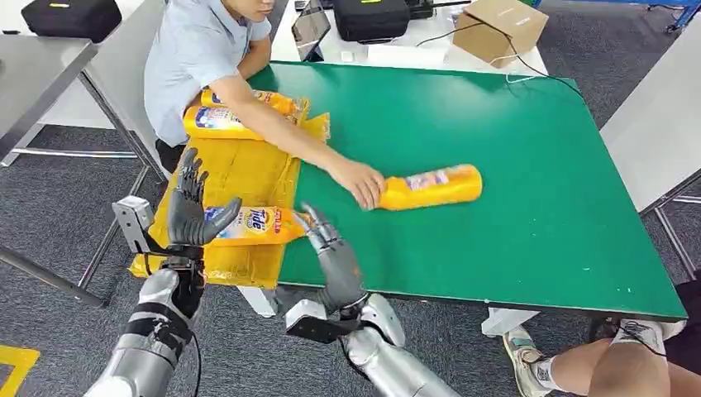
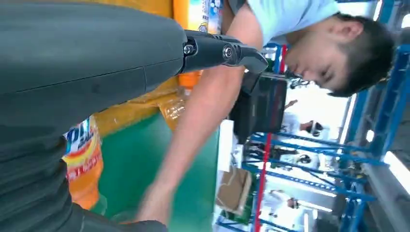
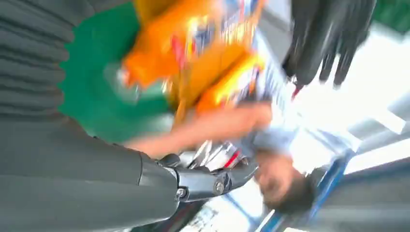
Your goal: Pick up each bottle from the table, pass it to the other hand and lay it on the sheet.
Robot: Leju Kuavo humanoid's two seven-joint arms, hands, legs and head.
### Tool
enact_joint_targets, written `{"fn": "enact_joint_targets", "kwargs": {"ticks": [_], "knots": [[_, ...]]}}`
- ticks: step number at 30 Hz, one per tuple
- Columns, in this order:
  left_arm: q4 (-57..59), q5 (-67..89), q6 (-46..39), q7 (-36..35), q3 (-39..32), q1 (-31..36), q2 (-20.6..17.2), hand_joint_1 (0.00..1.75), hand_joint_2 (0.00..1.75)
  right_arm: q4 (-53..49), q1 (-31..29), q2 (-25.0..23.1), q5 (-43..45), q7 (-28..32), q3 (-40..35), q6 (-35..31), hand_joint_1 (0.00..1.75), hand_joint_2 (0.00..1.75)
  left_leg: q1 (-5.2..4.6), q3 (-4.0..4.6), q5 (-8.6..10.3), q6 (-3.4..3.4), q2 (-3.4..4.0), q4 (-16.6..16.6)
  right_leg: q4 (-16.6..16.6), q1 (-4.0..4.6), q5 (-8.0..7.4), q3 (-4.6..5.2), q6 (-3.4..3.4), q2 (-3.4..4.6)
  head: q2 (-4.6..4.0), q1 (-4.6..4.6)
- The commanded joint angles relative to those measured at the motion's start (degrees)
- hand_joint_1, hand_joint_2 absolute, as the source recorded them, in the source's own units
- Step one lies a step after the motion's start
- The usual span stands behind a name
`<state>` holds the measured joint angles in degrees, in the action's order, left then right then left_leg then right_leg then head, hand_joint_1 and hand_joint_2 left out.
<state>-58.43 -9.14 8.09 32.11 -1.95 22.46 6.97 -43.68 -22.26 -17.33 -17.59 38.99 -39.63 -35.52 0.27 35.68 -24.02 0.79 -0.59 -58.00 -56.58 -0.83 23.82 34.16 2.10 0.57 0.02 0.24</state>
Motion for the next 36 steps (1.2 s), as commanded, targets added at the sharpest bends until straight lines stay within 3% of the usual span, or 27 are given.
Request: {"fn": "enact_joint_targets", "kwargs": {"ticks": [1,2,4,12,16,18,23,36], "knots": [[-20.1,-2.1,-2.8,-0.3,1.9,-11.6,2.2,0.0,1.75,-24.1,11.0,4.3,-10.5,1.0,16.6,-4.5,0.0,1.75,0.04,-0.22,-0.1,-0.03,0.01,0.0,0.1,0.06,0.1,-0.26,-0.08,-0.09,0.0,0.02],[-22.9,-2.3,-3.5,0.0,1.9,-13.8,2.5,0.0,1.75,-25.7,12.8,4.7,-15.7,0.2,20.0,-4.5,0.0,1.75,0.04,-0.21,-0.12,-0.03,-0.01,0.0,0.1,0.07,0.13,-0.25,-0.08,-0.13,0.0,0.02],[-28.9,-2.4,-5.6,0.3,1.3,-18.7,2.2,0.0,1.75,-29.0,16.1,10.3,-25.6,-9.2,20.6,-4.4,0.0,1.75,0.01,-0.3,-0.13,-0.02,-0.13,0.1,0.1,0.06,0.17,-0.37,-0.06,-0.22,0.0,0.0],[-31.9,-3.0,-6.8,-0.4,-1.8,-21.7,2.6,0.0,1.75,-25.8,19.0,14.3,-33.0,-15.7,24.0,-2.3,0.0,1.75,0.03,-0.31,-0.23,0.02,-0.11,0.0,0.1,0.07,0.19,-0.4,-0.06,-0.18,0.0,0.02],[-32.7,0.2,-8.0,-1.3,-1.0,-22.8,2.6,0.0,1.75,-19.2,16.5,14.3,-35.1,-20.4,26.6,0.5,0.0,1.75,0.01,-0.17,-0.17,-0.02,-0.06,0.1,0.2,0.05,0.1,-0.23,-0.08,-0.13,0.0,0.02],[-33.7,1.5,-8.5,-1.7,-0.3,-23.6,2.6,0.0,1.75,-12.8,13.8,15.1,-38.6,-25.5,26.8,5.4,0.0,1.75,0.0,-0.17,-0.16,-0.01,0.0,0.1,0.2,0.06,0.07,-0.21,-0.06,-0.06,0.0,0.04],[-32.7,2.0,-8.6,-2.0,0.7,-22.7,2.6,0.0,1.75,-0.8,7.5,15.6,-38.8,-25.7,28.9,3.0,0.0,1.75,0.0,-0.34,-0.16,0.0,0.05,0.1,0.2,0.07,0.05,-0.38,-0.05,-0.04,0.0,0.02],[-32.6,2.0,-8.6,-2.0,0.7,-22.6,2.6,0.0,1.75,-0.7,7.3,15.4,-38.8,-25.7,28.8,3.2,0.0,1.75,0.02,-0.31,-0.17,-0.02,-0.02,0.1,0.1,0.08,0.1,-0.36,-0.08,-0.11,0.0,0.04]]}}
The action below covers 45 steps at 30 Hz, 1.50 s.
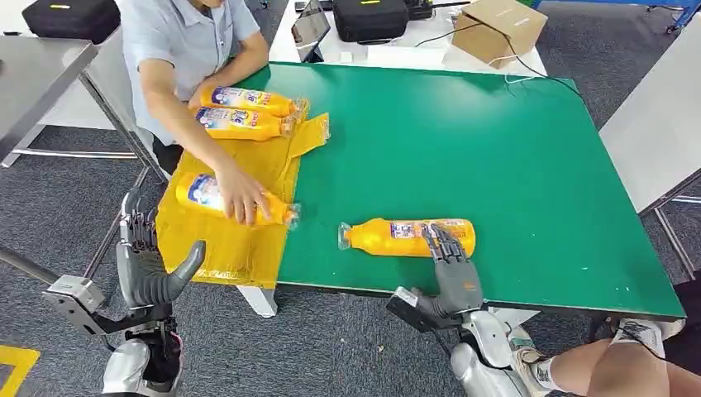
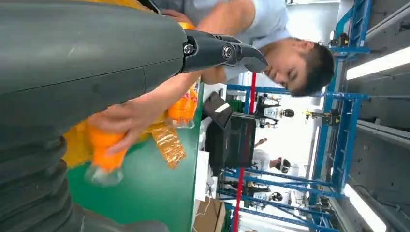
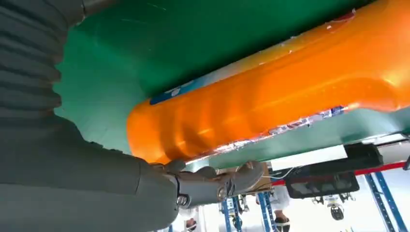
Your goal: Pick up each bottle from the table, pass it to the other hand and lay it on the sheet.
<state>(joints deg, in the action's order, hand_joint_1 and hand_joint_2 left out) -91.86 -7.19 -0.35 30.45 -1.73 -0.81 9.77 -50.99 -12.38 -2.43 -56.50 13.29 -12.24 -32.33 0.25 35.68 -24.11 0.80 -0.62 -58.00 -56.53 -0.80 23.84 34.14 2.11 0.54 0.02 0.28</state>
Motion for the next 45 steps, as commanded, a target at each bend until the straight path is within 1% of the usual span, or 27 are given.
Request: {"fn": "enact_joint_targets", "kwargs": {"ticks": [1,3,5,8,9,10,11,14,15,17,19,20,22,23,24,25,26,29,33,34,37,38,39,41,44,45], "knots": [[0.9,0.1,-0.2,-0.3,0.5,0.6,-0.2,0.0,1.75,6.6,-2.6,0.5,0.1,0.0,1.5,0.0,0.0,1.75,0.02,-0.18,-0.04,-0.02,0.0,0.0,0.1,0.03,0.04,-0.21,-0.06,-0.07,0.0,-0.02],[0.9,0.1,-0.2,-0.3,0.5,0.6,-0.2,0.0,1.75,6.6,-2.6,0.5,0.1,0.0,1.5,0.0,0.0,1.75,0.02,-0.22,-0.05,-0.03,0.02,0.0,0.1,0.04,0.06,-0.24,-0.06,-0.06,0.0,-0.02],[1.6,-0.4,0.3,-0.5,0.7,1.2,-0.3,0.0,1.75,7.7,-4.2,0.6,-1.0,-1.1,2.0,-1.4,0.0,1.75,0.03,-0.25,-0.06,-0.03,0.0,0.0,0.1,0.05,0.06,-0.29,-0.07,-0.09,0.0,-0.02],[3.3,-0.7,0.8,-0.5,1.3,2.4,-0.1,0.0,1.75,12.8,-9.4,0.7,-1.8,-1.7,2.5,-1.6,0.0,1.75,-0.02,-0.17,-0.01,-0.01,0.07,0.0,0.0,-0.01,0.01,-0.17,-0.04,0.01,0.0,-0.02],[4.0,-0.8,0.9,-0.6,1.5,3.0,-0.1,0.0,1.75,14.4,-11.1,0.6,-1.9,-1.8,2.6,-1.0,0.0,1.75,-0.01,-0.23,-0.03,-0.02,0.08,0.0,0.0,0.0,0.02,-0.24,-0.06,0.0,0.0,0.0],[5.0,-1.1,1.1,-0.6,1.8,3.8,-0.2,0.0,1.75,17.6,-13.6,0.7,-2.9,-1.6,2.4,-2.2,0.0,1.75,0.01,-0.34,-0.06,-0.03,0.13,0.0,0.1,0.03,0.03,-0.34,-0.09,0.0,0.0,0.0],[5.6,-1.4,1.2,-0.6,1.9,4.2,0.0,0.0,1.75,18.5,-14.8,0.7,-3.4,-1.7,2.2,-2.6,0.0,1.75,-0.02,-0.2,0.01,0.0,0.1,0.0,0.0,-0.02,-0.02,-0.18,-0.05,0.0,0.0,0.0],[6.5,-2.0,1.7,-0.3,2.3,5.0,-0.1,0.0,1.75,21.3,-18.2,-0.2,-5.3,-1.3,1.0,-4.3,0.0,1.75,0.01,-0.4,0.01,0.01,0.09,0.1,0.1,0.02,0.0,-0.41,-0.12,-0.08,0.0,-0.02],[6.4,-2.1,1.8,-0.3,2.3,5.0,-0.1,0.0,1.75,21.0,-18.9,-0.9,-5.2,-0.8,0.8,-4.1,0.0,1.75,-0.03,-0.16,0.08,0.06,0.07,0.0,0.0,-0.04,-0.06,-0.13,-0.01,0.01,0.0,0.0],[6.4,-2.3,1.9,-0.3,2.2,5.0,-0.1,0.0,1.75,20.4,-19.2,-1.6,-5.5,-0.6,0.2,-4.2,0.0,1.75,0.0,-0.34,0.02,0.02,0.15,0.0,0.1,0.0,-0.04,-0.33,-0.04,0.02,0.0,-0.02],[6.4,-2.5,2.2,-0.4,2.0,5.0,-0.2,0.0,1.75,18.5,-19.0,-2.7,-5.8,-0.2,-1.2,-3.7,0.0,1.75,-0.03,-0.17,0.05,0.03,0.18,0.0,0.0,-0.05,-0.07,-0.13,0.02,0.1,0.0,0.0],[6.4,-2.6,2.3,-0.4,1.9,5.0,-0.2,0.0,1.75,17.8,-18.8,-3.0,-6.3,-0.4,-2.0,-4.0,0.0,1.75,0.0,-0.29,-0.01,0.0,0.23,0.0,0.0,0.0,-0.03,-0.24,-0.03,0.11,0.0,0.0],[6.4,-2.6,2.5,-0.4,1.8,4.9,-0.2,0.0,1.75,16.4,-18.3,-3.7,-6.0,0.0,-3.1,-3.8,0.0,1.75,0.0,-0.18,0.06,0.02,0.1,0.0,0.0,0.0,-0.06,-0.17,0.02,0.02,0.0,0.0],[6.5,-2.8,2.8,-0.6,1.8,4.9,-0.2,0.0,1.75,15.7,-18.0,-3.9,-6.3,0.1,-4.1,-4.0,0.0,1.75,0.01,-0.3,-0.01,-0.01,0.18,0.0,0.0,0.03,-0.01,-0.27,-0.03,0.08,0.0,0.0],[6.7,-3.1,3.2,-0.7,1.8,5.0,-0.1,0.0,1.75,15.2,-17.8,-3.9,-6.2,-0.1,-4.6,-4.1,0.0,1.75,0.0,-0.27,0.01,0.01,0.16,0.0,0.0,0.02,-0.03,-0.22,-0.01,0.08,0.0,0.0],[6.9,-5.8,5.0,-2.4,1.4,5.0,0.1,0.0,1.75,15.0,-17.9,-3.9,-6.7,-1.1,-5.3,-3.9,0.0,1.75,0.02,-0.35,-0.04,-0.02,0.2,0.0,0.0,0.06,0.01,-0.31,-0.04,0.09,0.0,0.0],[7.1,-7.3,6.1,-3.3,1.3,5.0,0.2,0.0,1.75,15.1,-18.2,-3.7,-7.2,-2.2,-5.9,-3.9,0.0,1.75,0.01,-0.26,0.0,0.0,0.16,0.0,0.0,0.04,-0.02,-0.22,-0.01,0.07,0.0,0.0],[7.4,-7.2,6.1,-3.2,1.3,5.2,0.3,0.0,1.75,16.2,-19.2,-3.2,-6.8,-3.0,-5.6,-2.8,0.0,1.75,-0.01,-0.22,0.04,0.03,0.09,0.0,0.0,0.02,-0.03,-0.2,0.0,-0.01,0.0,0.0],[8.1,-7.3,6.1,-3.4,1.4,5.5,0.3,0.0,1.75,20.5,-21.0,-2.9,-5.9,-3.8,-4.8,-1.5,0.0,1.75,-0.01,-0.17,0.06,0.05,0.06,0.0,0.0,-0.01,-0.04,-0.17,0.02,-0.01,0.0,-0.02],[8.3,-7.4,6.1,-3.5,1.4,5.6,0.3,0.0,1.75,21.9,-21.5,-2.8,-5.8,-4.5,-4.6,-0.4,0.0,1.75,-0.01,-0.12,0.09,0.05,0.03,0.0,0.0,-0.02,-0.05,-0.12,0.03,-0.03,0.0,-0.02],[8.2,-7.4,6.3,-3.9,1.4,5.5,0.2,0.0,1.75,27.3,-24.1,-2.0,-6.0,-9.1,-4.4,6.6,0.0,1.75,0.01,-0.29,0.04,0.02,0.03,0.0,0.0,0.0,-0.01,-0.32,-0.02,-0.08,0.0,0.0],[8.1,-7.4,6.3,-4.0,1.4,5.4,0.1,0.0,1.75,28.2,-24.5,-1.6,-6.5,-9.8,-4.8,7.9,0.0,1.75,-0.02,-0.22,0.07,0.03,-0.01,0.0,0.0,-0.04,-0.02,-0.24,0.0,-0.1,0.0,-0.02],[8.1,-7.3,6.3,-4.1,1.4,5.3,0.1,0.0,1.75,28.6,-24.7,-1.5,-6.3,-10.1,-4.6,8.5,0.0,1.75,0.0,-0.33,0.04,0.02,0.01,0.1,0.0,-0.02,0.0,-0.36,-0.03,-0.1,0.0,0.0],[7.7,-7.3,6.4,-4.1,1.3,4.9,0.1,0.0,1.75,28.9,-24.8,-1.1,-6.5,-10.3,-4.5,8.6,0.0,1.75,-0.02,-0.17,0.08,0.04,-0.02,0.0,0.0,-0.05,-0.04,-0.18,0.02,-0.08,0.0,0.0],[7.7,-7.3,6.4,-4.1,1.3,4.9,0.1,0.0,1.75,28.9,-24.8,-1.1,-6.5,-10.3,-4.5,8.6,0.0,1.75,0.0,-0.3,0.01,0.02,-0.01,0.0,0.0,-0.01,0.03,-0.33,-0.02,-0.11,0.0,0.0],[7.7,-7.3,6.4,-4.1,1.3,4.9,0.1,0.0,1.75,28.9,-24.8,-1.1,-6.5,-10.3,-4.5,8.6,0.0,1.75,-0.02,-0.22,0.04,0.04,0.01,0.0,0.0,-0.03,-0.01,-0.23,0.01,-0.06,0.0,0.0]]}}
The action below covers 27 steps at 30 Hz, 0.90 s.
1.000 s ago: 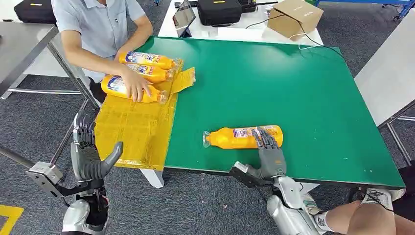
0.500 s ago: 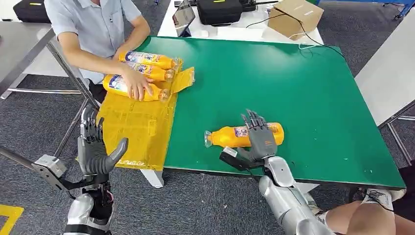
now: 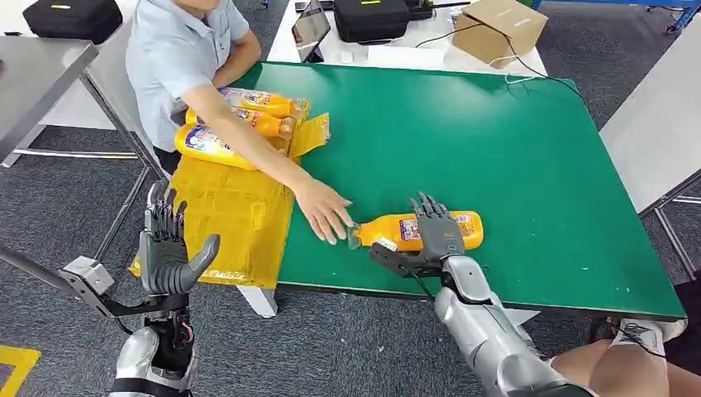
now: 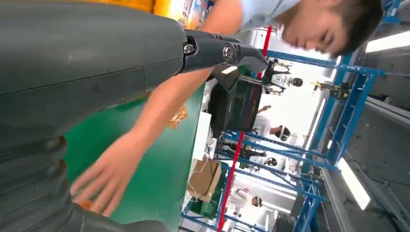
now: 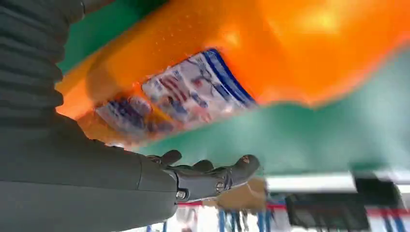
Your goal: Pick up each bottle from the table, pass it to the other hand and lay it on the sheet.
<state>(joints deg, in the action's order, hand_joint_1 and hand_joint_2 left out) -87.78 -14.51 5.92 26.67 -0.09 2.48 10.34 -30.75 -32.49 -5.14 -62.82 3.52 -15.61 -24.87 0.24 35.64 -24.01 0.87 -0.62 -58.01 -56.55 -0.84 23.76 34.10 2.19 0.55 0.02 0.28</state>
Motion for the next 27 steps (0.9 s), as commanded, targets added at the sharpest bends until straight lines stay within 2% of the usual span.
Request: {"fn": "enact_joint_targets", "kwargs": {"ticks": [1,8,11,15,24,27], "knots": [[3.6,0.0,0.1,-0.4,-0.3,1.6,-0.5,0.0,1.75,8.7,-4.6,1.6,-0.2,-0.5,-1.2,1.1,0.0,1.75,-0.02,-0.17,-0.05,-0.03,0.03,0.0,0.0,0.0,0.06,-0.16,-0.06,-0.04,0.0,0.0],[2.4,0.3,0.8,-1.4,-1.2,0.0,-0.4,0.0,1.75,5.4,-4.0,2.1,-0.6,-0.3,-2.9,6.5,0.0,1.75,0.0,-0.21,-0.05,-0.03,0.05,0.1,0.1,0.03,0.05,-0.2,-0.07,-0.03,0.0,-0.02],[0.3,0.8,1.4,-1.2,-2.2,-1.0,0.0,0.0,1.75,3.7,-5.3,3.1,-5.1,-5.0,-6.2,5.5,0.0,1.75,0.01,-0.25,-0.07,-0.04,0.06,0.0,0.1,0.05,0.07,-0.26,-0.08,-0.05,0.0,0.0],[-2.4,0.9,1.9,-2.6,-4.0,-2.8,0.6,0.0,1.75,1.2,-7.0,4.4,-10.0,-10.5,-8.9,9.8,0.0,1.75,0.01,-0.2,-0.12,-0.04,0.17,0.0,0.0,0.04,0.08,-0.2,-0.1,0.05,0.0,-0.02],[-0.5,2.1,1.7,-2.0,-5.0,-2.0,0.7,0.0,1.75,7.2,-7.7,4.4,-9.3,-11.8,-8.9,16.8,0.0,1.75,0.0,-0.18,-0.03,-0.02,-0.04,0.0,0.0,0.02,0.05,-0.21,-0.06,-0.09,0.0,0.0],[-0.4,2.1,1.7,-1.9,-5.1,-2.0,0.7,0.0,1.75,7.6,-7.7,4.5,-9.4,-11.7,-9.1,17.1,0.0,1.75,0.01,-0.21,-0.02,-0.02,-0.02,0.1,0.1,0.03,0.04,-0.24,-0.06,-0.08,0.0,0.0]]}}
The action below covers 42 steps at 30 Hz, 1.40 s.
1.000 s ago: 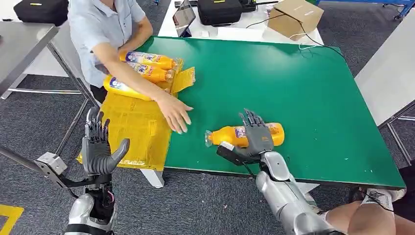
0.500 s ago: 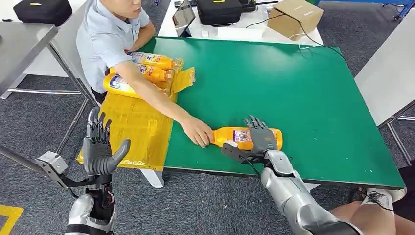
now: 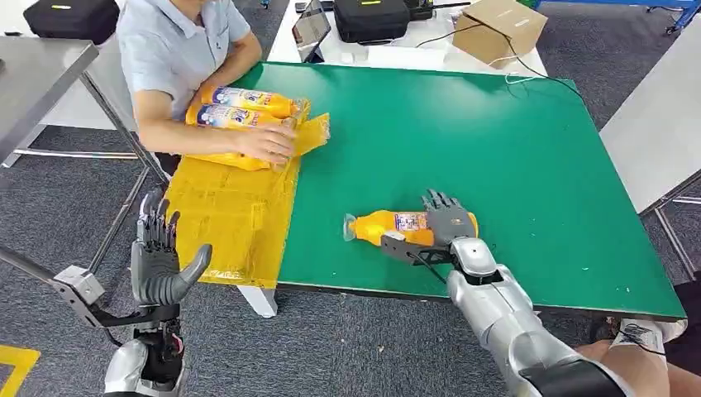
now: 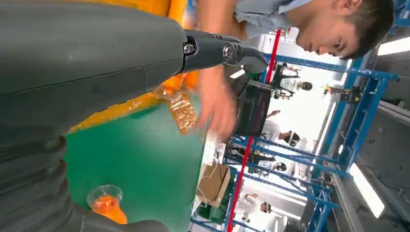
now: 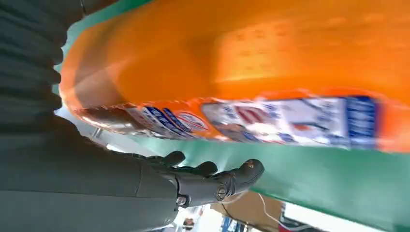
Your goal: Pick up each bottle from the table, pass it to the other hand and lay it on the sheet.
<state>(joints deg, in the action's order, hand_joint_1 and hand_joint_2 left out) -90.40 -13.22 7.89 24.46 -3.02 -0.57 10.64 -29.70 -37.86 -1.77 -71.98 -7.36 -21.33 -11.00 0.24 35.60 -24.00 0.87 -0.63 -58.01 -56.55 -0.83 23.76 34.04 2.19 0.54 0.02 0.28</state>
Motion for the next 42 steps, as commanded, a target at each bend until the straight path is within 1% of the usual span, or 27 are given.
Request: {"fn": "enact_joint_targets", "kwargs": {"ticks": [1,5,6,7,10,11,12,14,16,20,21,23,24,25,26,29,31,32,33,34,35,37,38,39,40,41,42], "knots": [[2.3,1.0,-0.4,0.5,-2.3,0.9,0.5,0.0,1.75,7.2,-2.3,1.2,-0.5,-1.1,-3.7,3.9,0.0,1.75,0.02,-0.27,-0.05,-0.05,-0.01,0.1,0.1,0.04,0.07,-0.29,-0.09,-0.11,0.0,-0.02],[3.1,1.0,-0.4,0.6,-2.9,1.2,0.4,0.0,1.75,7.6,-2.5,1.9,0.4,0.1,-3.5,4.5,0.0,1.75,0.04,-0.25,-0.02,-0.04,-0.05,0.1,0.1,0.06,0.04,-0.27,-0.08,-0.12,0.0,0.0],[3.2,1.0,-0.4,0.6,-2.9,1.2,0.4,0.0,1.75,7.6,-2.5,1.9,0.6,0.3,-3.4,4.6,0.42,1.75,0.02,-0.24,-0.01,-0.03,-0.06,0.1,0.1,0.04,0.04,-0.26,-0.06,-0.13,0.0,-0.02],[3.7,1.0,-0.4,0.7,-2.9,1.5,0.3,0.0,1.75,8.0,-2.6,2.1,1.7,1.7,-3.0,5.4,0.91,1.75,0.03,-0.32,-0.04,-0.04,-0.05,0.1,0.1,0.06,0.06,-0.34,-0.09,-0.14,0.0,0.0],[3.7,1.0,-0.4,0.7,-2.9,1.6,0.3,0.0,1.75,8.0,-2.5,2.2,1.7,1.8,-2.9,5.3,0.91,1.75,0.02,-0.35,-0.03,-0.04,-0.06,0.1,0.1,0.05,0.05,-0.38,-0.08,-0.15,0.0,0.0],[3.7,1.0,-0.4,0.7,-2.9,1.6,0.3,0.0,1.75,8.0,-2.5,2.2,1.7,1.8,-2.9,5.3,1.54,1.75,0.0,-0.31,-0.01,-0.03,-0.07,0.1,0.1,0.02,0.04,-0.32,-0.06,-0.14,0.0,0.0],[4.0,1.0,-0.3,0.8,-2.8,1.8,0.3,0.0,1.75,8.2,-2.5,2.2,1.9,2.1,-2.9,5.5,1.75,1.75,0.02,-0.27,-0.01,-0.03,-0.04,0.0,0.1,0.03,0.03,-0.28,-0.06,-0.11,0.0,-0.02],[5.3,0.9,-0.2,1.0,-2.3,2.8,-0.3,0.0,1.75,9.0,-2.5,2.3,4.8,5.8,-1.6,7.7,1.75,1.75,0.01,-0.31,0.0,-0.03,-0.08,0.1,0.1,0.03,0.05,-0.33,-0.07,-0.17,0.0,0.0],[6.8,0.6,-0.1,1.3,-1.9,3.9,-0.7,0.0,1.75,9.5,-1.7,3.1,7.2,9.2,-0.4,8.0,1.75,1.75,0.01,-0.28,0.02,-0.02,-0.14,0.1,0.1,0.02,0.05,-0.31,-0.05,-0.19,0.0,0.0],[8.4,0.1,-0.1,1.8,-1.3,5.0,-1.1,0.0,1.75,11.1,-1.4,4.3,7.9,10.2,-0.8,9.4,1.75,1.75,0.04,-0.44,0.03,-0.04,-0.29,0.1,0.2,0.06,0.08,-0.51,-0.08,-0.37,0.0,0.0],[8.5,0.0,-0.2,2.1,-1.1,5.0,-1.3,0.0,1.75,11.2,-1.4,4.4,8.3,10.6,-0.9,9.4,1.75,1.75,0.03,-0.38,0.01,-0.03,-0.19,0.1,0.1,0.04,0.06,-0.41,-0.06,-0.26,0.0,-0.02],[8.3,-0.2,-0.3,2.3,-1.1,4.8,-1.3,0.0,1.75,10.7,-1.3,4.3,8.9,11.2,-0.8,8.1,1.75,1.75,0.04,-0.48,0.0,-0.04,-0.18,0.1,0.2,0.07,0.07,-0.52,-0.09,-0.27,0.0,0.0],[8.3,-0.3,-0.3,2.3,-0.9,4.8,-1.5,0.0,1.75,9.7,-1.0,3.9,11.2,14.0,0.4,7.6,1.75,1.75,0.02,-0.43,0.0,-0.03,-0.12,0.1,0.1,0.04,0.05,-0.44,-0.06,-0.18,0.0,0.0],[8.5,-0.3,-0.3,2.3,-0.8,5.0,-1.5,0.0,1.75,9.3,-0.9,3.7,12.0,15.2,0.7,7.7,1.75,1.75,0.05,-0.52,0.0,-0.05,-0.17,0.1,0.2,0.08,0.06,-0.57,-0.09,-0.26,0.0,0.0],[8.7,-0.4,-0.4,2.3,-0.7,5.2,-1.6,0.0,1.75,8.6,-0.5,3.5,14.3,18.2,2.1,8.1,1.75,1.75,0.05,-0.5,0.02,-0.05,-0.19,0.1,0.2,0.08,0.04,-0.53,-0.09,-0.28,0.0,-0.02],[9.1,-0.4,-0.5,2.4,-0.6,5.7,-1.6,0.0,1.75,8.5,-0.4,3.4,14.5,18.4,1.9,8.4,1.75,1.75,0.04,-0.47,0.01,-0.04,-0.16,0.1,0.2,0.06,0.04,-0.49,-0.08,-0.24,0.0,0.0],[10.0,-0.6,-0.9,2.5,-0.3,6.4,-1.6,0.0,1.75,7.0,0.5,3.2,18.3,22.7,3.9,8.5,1.75,1.75,0.06,-0.51,0.0,-0.05,-0.12,0.1,0.2,0.09,0.04,-0.54,-0.09,-0.23,0.0,-0.02],[10.6,-1.1,-2.1,2.5,-0.1,6.8,-1.5,0.0,1.75,4.4,2.1,2.5,22.9,28.6,6.1,6.6,1.75,1.75,0.04,-0.51,0.0,-0.04,-0.06,0.1,0.2,0.06,0.04,-0.51,-0.09,-0.18,0.0,-0.02],[10.9,-1.5,-3.6,2.3,0.2,7.2,-1.2,0.0,1.75,0.8,4.0,0.8,26.5,33.2,7.2,3.6,1.75,1.75,0.05,-0.5,-0.01,-0.04,-0.04,0.1,0.2,0.07,0.02,-0.49,-0.09,-0.16,0.0,-0.02],[11.2,-1.5,-4.4,2.3,0.6,7.4,-1.3,0.0,1.75,-2.0,5.3,0.1,27.3,32.8,6.6,3.2,1.75,1.75,0.07,-0.57,0.0,-0.07,-0.08,0.1,0.2,0.09,0.04,-0.57,-0.12,-0.22,0.0,-0.02],[11.6,-1.7,-6.0,1.8,0.8,7.3,-1.2,0.0,1.75,-6.5,7.8,-0.8,30.4,34.4,7.0,2.0,1.75,1.75,0.09,-0.57,0.0,-0.08,-0.05,0.2,0.2,0.11,0.02,-0.56,-0.13,-0.2,0.0,-0.02],[12.5,-1.9,-7.9,1.4,2.4,7.2,-0.7,0.0,1.75,-20.4,13.5,-4.5,38.6,41.3,8.1,-4.8,1.75,1.75,0.09,-0.64,-0.04,-0.09,0.08,0.1,0.2,0.13,0.04,-0.6,-0.15,-0.08,0.0,-0.09],[12.5,-1.7,-8.7,1.5,3.3,7.1,-0.5,0.0,1.75,-25.3,15.1,-4.5,38.7,38.1,5.9,-4.8,1.75,1.75,0.06,-0.52,-0.04,-0.08,0.13,0.1,0.1,0.11,0.02,-0.46,-0.12,0.02,0.0,0.0],[12.2,-0.4,-9.7,1.6,5.0,6.8,-0.5,0.0,1.75,-31.1,16.9,-5.1,40.6,37.9,5.0,-5.9,1.75,1.75,0.02,-0.47,-0.05,-0.08,0.16,0.1,0.1,0.08,0.03,-0.37,-0.12,0.05,0.0,0.07],[11.7,2.3,-10.9,2.9,6.7,6.6,-1.2,0.0,1.75,-33.6,17.3,-5.1,41.7,37.3,4.2,-6.5,1.75,1.75,0.06,-0.65,-0.15,-0.17,0.2,0.1,0.1,0.13,0.14,-0.52,-0.24,0.02,0.0,0.02],[11.1,11.5,-15.4,6.9,10.1,6.3,-2.6,0.0,1.75,-35.5,17.4,-5.5,43.6,38.1,4.1,-7.1,1.75,1.75,0.06,-0.42,-0.07,-0.1,0.05,0.0,0.0,0.12,0.09,-0.35,-0.14,-0.08,0.0,-0.02],[10.8,15.7,-18.0,8.3,11.9,5.9,-2.7,0.0,1.75,-36.4,17.1,-5.6,44.2,37.9,3.8,-7.1,1.75,1.75,0.07,-0.25,-0.03,-0.07,-0.01,0.0,0.0,0.15,0.07,-0.2,-0.09,-0.04,0.0,-0.04]]}}
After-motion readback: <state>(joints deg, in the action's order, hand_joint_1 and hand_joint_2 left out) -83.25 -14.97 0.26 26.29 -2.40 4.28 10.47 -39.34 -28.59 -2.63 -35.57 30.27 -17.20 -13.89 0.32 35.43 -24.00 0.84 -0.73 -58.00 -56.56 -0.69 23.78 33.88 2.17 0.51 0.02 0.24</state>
